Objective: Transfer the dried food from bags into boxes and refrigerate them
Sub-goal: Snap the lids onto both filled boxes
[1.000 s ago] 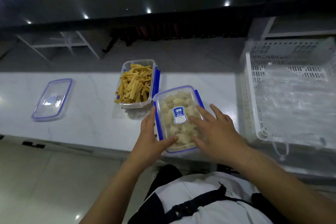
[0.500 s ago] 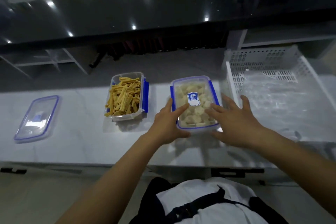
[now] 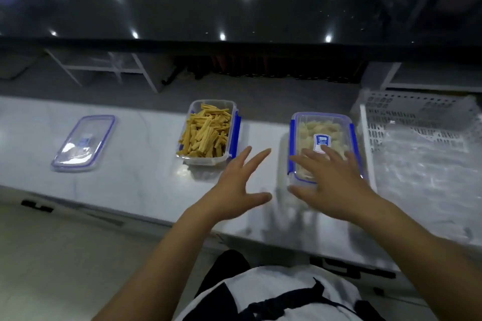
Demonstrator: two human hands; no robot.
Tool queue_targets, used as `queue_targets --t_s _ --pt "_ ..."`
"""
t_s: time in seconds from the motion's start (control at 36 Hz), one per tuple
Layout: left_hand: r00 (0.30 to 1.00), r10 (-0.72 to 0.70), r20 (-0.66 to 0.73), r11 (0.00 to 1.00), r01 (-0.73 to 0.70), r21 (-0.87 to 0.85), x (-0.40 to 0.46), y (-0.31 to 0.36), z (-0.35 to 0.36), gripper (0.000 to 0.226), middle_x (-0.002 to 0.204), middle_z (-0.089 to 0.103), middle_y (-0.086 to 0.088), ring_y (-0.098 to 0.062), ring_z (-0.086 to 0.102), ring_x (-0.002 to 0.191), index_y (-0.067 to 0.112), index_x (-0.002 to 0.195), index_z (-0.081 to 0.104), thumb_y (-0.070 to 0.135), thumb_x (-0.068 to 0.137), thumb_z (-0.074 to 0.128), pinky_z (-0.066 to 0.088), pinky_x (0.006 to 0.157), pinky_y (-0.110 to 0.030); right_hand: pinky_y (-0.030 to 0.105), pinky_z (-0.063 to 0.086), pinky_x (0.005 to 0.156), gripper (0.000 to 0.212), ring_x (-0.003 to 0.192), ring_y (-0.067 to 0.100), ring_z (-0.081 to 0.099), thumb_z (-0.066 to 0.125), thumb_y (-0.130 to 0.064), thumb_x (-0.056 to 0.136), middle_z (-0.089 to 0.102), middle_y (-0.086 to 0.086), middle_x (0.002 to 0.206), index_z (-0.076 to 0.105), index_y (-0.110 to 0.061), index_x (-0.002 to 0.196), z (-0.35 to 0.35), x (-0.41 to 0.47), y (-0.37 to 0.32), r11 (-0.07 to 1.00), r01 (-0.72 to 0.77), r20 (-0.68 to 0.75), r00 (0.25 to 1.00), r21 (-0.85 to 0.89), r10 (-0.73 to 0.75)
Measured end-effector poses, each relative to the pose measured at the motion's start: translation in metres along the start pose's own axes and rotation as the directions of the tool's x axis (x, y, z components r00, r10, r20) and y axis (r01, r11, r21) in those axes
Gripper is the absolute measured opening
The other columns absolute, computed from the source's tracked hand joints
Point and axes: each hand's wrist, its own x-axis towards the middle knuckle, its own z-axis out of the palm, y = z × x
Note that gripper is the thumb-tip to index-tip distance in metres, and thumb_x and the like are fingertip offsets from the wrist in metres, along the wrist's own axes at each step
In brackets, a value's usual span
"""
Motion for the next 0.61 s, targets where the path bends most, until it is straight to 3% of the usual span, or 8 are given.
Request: queue_targets --t_s 0.14,0.31,0.47,0.61 --pt "0.973 -0.139 -0.183 0.989 0.126 -0.083 -0.075 -0.054 -0.027 0.085 0.162 0.007 0.025 0.004 0.004 0.147 0.067 0.145 0.011 0.042 0.089 0.071 0.019 0.120 -0.036 0.054 0.002 0.122 0.065 0.154 0.020 0.004 0.044 -0.067 0.092 0.017 -0.012 0.166 0.026 -0.045 0.151 0.022 0.021 -0.072 0.972 0.224 -0.020 0.975 0.074 -0.223" --pt "0.843 -0.400 -0.360 0.916 0.367 -0.159 -0.145 -0.115 -0.070 0.084 0.167 0.009 0.003 -0.006 0.002 0.152 0.052 0.149 0.020 0.034 0.087 0.075 0.015 0.121 -0.034 0.052 0.005 0.121 0.062 0.153 0.020 0.005 0.046 -0.061 0.094 0.019 -0.012 0.165 0.031 -0.042 0.150 0.045 0.045 -0.162 0.872 0.480 -0.019 0.877 0.096 -0.480" --pt "0.690 -0.575 -0.440 0.809 0.560 -0.181 -0.168 -0.190 -0.129 0.091 0.167 0.006 -0.001 -0.020 0.007 0.153 0.042 0.155 0.022 0.042 0.083 0.078 0.016 0.122 -0.042 0.055 0.001 0.122 0.069 0.154 0.024 -0.007 0.042 -0.065 0.094 0.003 -0.007 0.168 0.015 -0.045 0.154 0.059 0.087 -0.240 0.841 0.540 0.114 0.834 0.023 -0.539" --pt "0.666 -0.611 -0.428 0.777 0.607 -0.163 -0.162 -0.271 -0.184 0.094 0.167 0.007 -0.005 -0.025 0.007 0.153 0.038 0.156 0.020 0.048 0.082 0.076 0.018 0.121 -0.045 0.056 -0.001 0.122 0.080 0.154 0.025 -0.012 0.045 -0.069 0.092 -0.008 -0.007 0.168 -0.001 -0.048 0.154 0.089 0.135 -0.303 0.866 0.499 0.204 0.846 0.018 -0.492"
